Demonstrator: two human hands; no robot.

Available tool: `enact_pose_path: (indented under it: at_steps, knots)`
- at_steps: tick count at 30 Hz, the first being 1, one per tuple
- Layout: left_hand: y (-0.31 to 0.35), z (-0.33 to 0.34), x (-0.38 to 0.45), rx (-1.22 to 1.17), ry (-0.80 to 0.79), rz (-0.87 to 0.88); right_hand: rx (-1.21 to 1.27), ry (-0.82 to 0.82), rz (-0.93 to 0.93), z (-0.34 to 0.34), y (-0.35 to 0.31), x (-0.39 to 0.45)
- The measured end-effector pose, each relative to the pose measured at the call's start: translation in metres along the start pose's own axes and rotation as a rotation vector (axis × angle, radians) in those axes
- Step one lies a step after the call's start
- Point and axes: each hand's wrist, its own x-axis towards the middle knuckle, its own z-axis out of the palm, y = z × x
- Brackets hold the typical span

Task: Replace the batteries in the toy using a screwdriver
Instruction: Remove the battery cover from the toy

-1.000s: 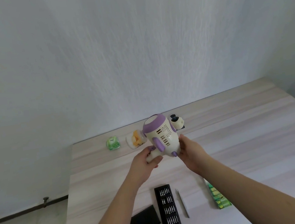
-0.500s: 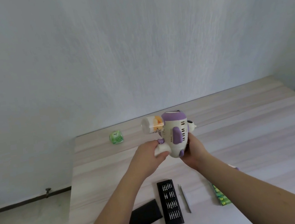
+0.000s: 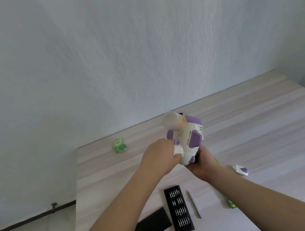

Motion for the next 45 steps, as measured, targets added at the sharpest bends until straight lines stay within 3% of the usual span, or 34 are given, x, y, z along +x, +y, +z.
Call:
enact_pose_path:
  at_steps: [4, 28, 39, 45]
  knots:
    - [0.012, -0.005, 0.007, 0.054, -0.021, 0.044, 0.046, -0.021, -0.062, -0.003, -0.003, 0.001]
    - [-0.026, -0.008, -0.004, -0.407, -0.076, -0.174, 0.015, 0.210, 0.041, 0.001, -0.001, 0.001]
    - [-0.045, 0.032, -0.008, -1.041, -0.007, -0.309, 0.193, 0.346, 0.060, 0.002, -0.007, 0.001]
    - [-0.055, 0.060, -0.013, -1.300, -0.077, -0.375, -0.142, 0.252, 0.079, 0.000, -0.008, -0.004]
